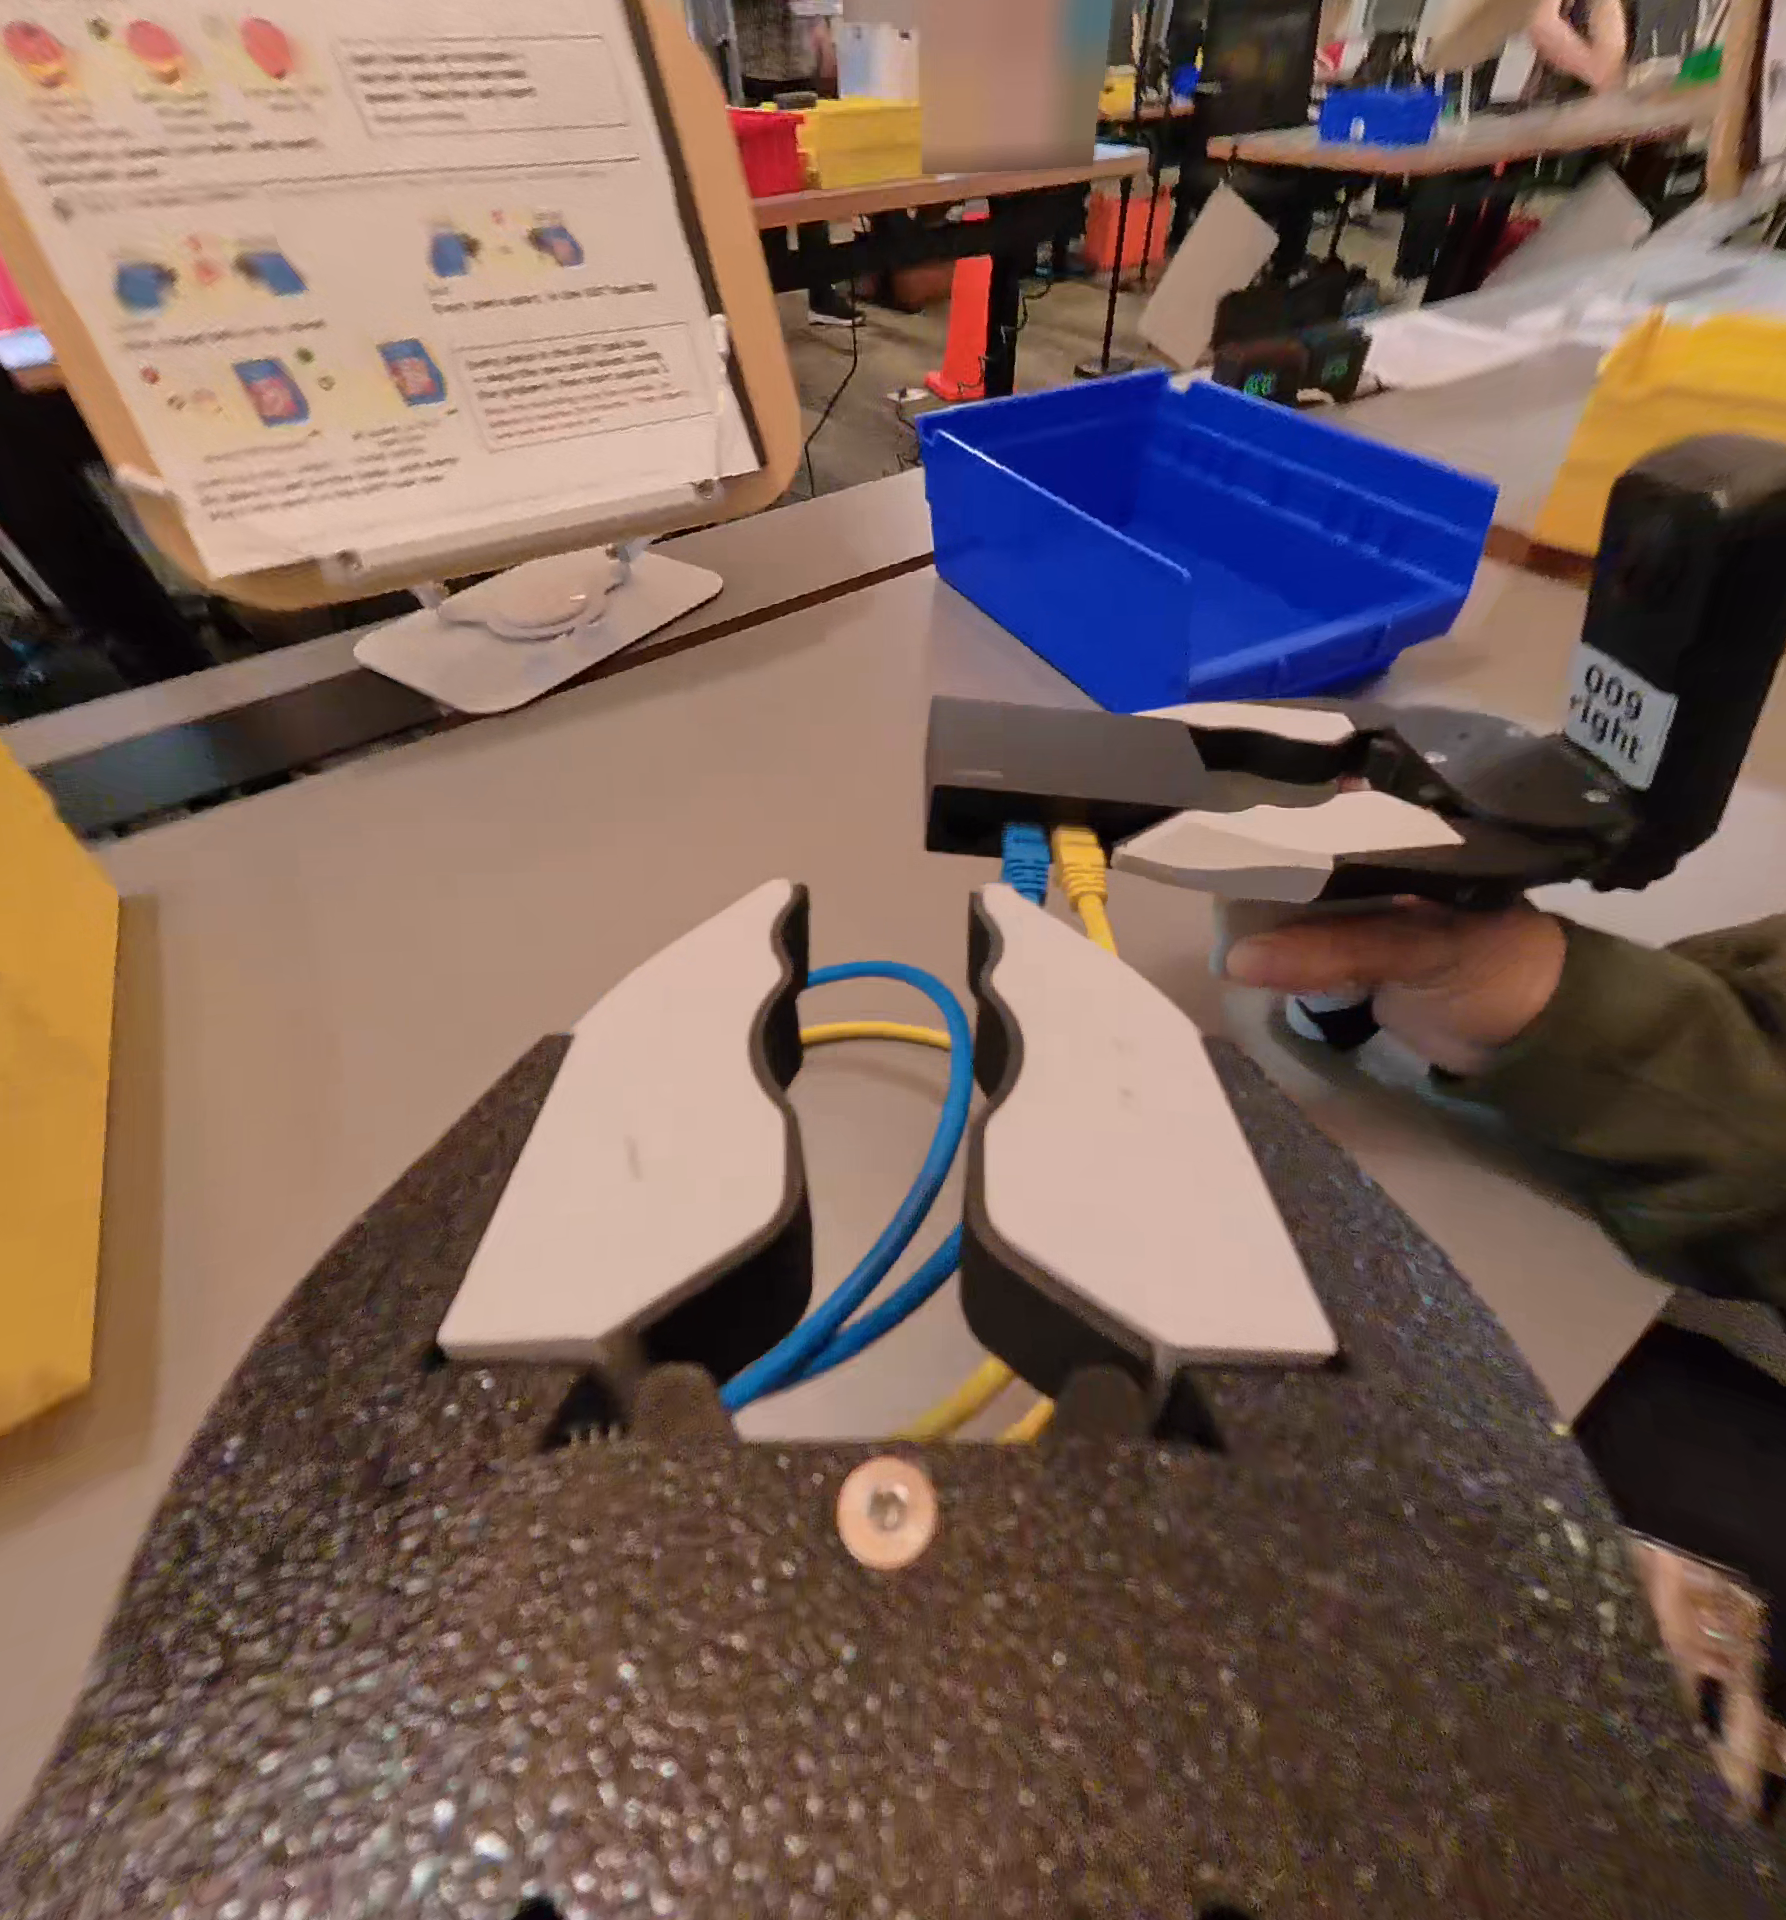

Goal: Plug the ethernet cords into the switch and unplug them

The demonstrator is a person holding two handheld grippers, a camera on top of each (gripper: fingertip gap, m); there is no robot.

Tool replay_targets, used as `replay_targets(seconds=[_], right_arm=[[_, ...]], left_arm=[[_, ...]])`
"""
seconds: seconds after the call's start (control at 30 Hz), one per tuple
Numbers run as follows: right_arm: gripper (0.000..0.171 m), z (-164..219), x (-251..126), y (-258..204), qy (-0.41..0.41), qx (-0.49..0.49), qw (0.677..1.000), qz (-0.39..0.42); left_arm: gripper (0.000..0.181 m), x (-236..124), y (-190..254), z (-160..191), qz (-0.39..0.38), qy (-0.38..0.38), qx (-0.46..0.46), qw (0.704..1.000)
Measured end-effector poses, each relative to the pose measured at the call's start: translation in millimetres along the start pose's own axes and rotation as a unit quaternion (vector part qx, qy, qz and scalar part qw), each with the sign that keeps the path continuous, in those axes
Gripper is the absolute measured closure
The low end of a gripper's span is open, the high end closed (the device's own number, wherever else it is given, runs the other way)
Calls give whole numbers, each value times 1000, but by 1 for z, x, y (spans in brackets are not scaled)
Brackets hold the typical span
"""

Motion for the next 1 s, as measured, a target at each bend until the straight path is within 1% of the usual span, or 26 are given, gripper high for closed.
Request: replay_targets(seconds=[0.03,0.1,0.17,0.27,0.37,0.5,0.57,0.6,0.67,0.73,0.77,0.87,0.97,1.0], right_arm=[[110,1,1,-1,-3,1,1000,-3],[110,2,2,-2,-7,1,1000,-8],[110,2,2,-3,-9,-1,1000,-11],[110,2,2,-2,-10,2,1000,-12],[110,3,3,-1,-11,8,1000,-14],[110,2,2,-2,-7,13,1000,-21],[110,2,2,-3,-10,13,1000,-27],[110,3,3,-3,-12,12,1000,-26],[110,4,4,-5,-16,11,999,-31],[110,3,3,-6,-14,6,999,-32],[110,3,3,-7,-13,5,999,-35],[110,3,3,-6,-13,10,999,-38],[110,2,2,-7,-10,14,999,-44],[110,2,2,-7,-9,16,999,-46]], left_arm=[[149,-7,-7,1,0,2,-20,1000],[147,-22,-24,2,-4,15,-47,999],[147,-35,-49,13,-25,8,-49,998],[147,-48,-103,33,-87,-34,-47,995],[145,-50,-159,44,-136,-100,-40,985],[135,-42,-243,44,-220,-209,33,952],[128,-30,-276,44,-235,-246,47,939],[127,-23,-295,45,-248,-258,51,932],[127,-6,-326,49,-244,-277,63,927],[127,4,-358,61,-251,-312,69,914],[128,7,-371,70,-253,-332,64,907],[134,22,-391,97,-235,-362,32,901],[136,28,-410,123,-247,-412,21,877],[139,31,-416,129,-250,-418,24,873]])
Point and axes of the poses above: each gripper's, where its closed fingertips meet, x out along the fingers, z out of its underside, y = z × x across the jaws, the point moved 1 cm from there along -x, back along the fingers, and after that the axes turned 5 degrees about -z, right-handed, at the moved point
